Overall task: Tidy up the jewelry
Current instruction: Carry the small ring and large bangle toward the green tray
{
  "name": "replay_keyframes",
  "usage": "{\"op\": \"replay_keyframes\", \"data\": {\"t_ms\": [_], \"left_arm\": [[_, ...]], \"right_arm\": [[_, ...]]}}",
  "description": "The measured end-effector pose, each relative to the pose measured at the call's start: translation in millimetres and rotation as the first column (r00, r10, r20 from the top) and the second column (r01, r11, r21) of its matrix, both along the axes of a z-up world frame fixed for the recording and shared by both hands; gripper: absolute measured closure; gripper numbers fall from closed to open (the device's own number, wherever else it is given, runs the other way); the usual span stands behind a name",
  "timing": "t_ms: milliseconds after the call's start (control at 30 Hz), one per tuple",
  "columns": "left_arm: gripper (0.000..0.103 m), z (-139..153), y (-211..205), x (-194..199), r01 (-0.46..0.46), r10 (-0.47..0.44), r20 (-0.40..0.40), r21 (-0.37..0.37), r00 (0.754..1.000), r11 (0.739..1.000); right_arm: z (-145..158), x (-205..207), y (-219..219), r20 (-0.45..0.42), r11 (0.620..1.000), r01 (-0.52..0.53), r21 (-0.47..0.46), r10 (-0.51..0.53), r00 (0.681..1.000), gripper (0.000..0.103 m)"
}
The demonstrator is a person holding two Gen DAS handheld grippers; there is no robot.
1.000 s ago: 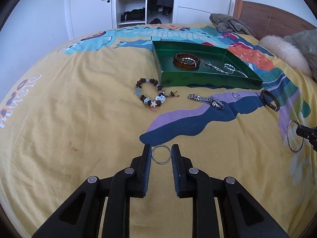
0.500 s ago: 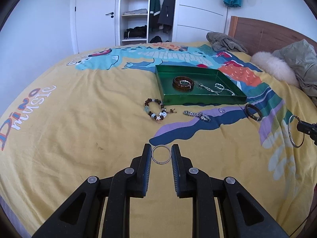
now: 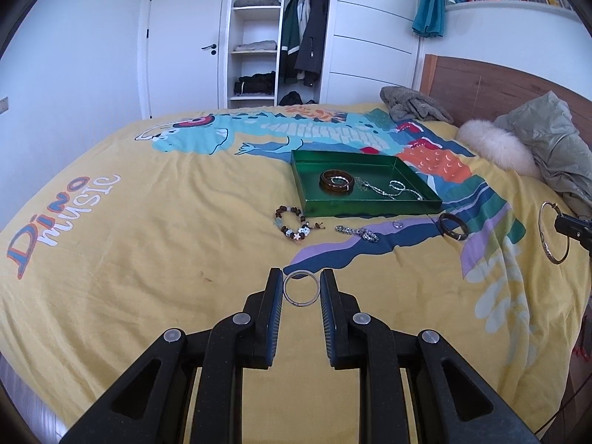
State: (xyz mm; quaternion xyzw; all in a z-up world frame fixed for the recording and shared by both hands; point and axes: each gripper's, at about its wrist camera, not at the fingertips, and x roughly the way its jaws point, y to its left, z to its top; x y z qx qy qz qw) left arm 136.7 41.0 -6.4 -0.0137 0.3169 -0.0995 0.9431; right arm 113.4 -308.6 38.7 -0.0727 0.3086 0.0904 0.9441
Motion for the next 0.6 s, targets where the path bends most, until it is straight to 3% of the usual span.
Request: {"op": "replay_keyframes", "data": {"t_ms": [600], "left_arm": [[0.083,29.4,2.7,-32.5,0.009,-0.006,0.082,-0.028,0.997,1.000]], "right_arm": [[47.8,-37.5,12.1,0.110,1.000,-0.011,-0.001,0.011,0.994,0.098]]}}
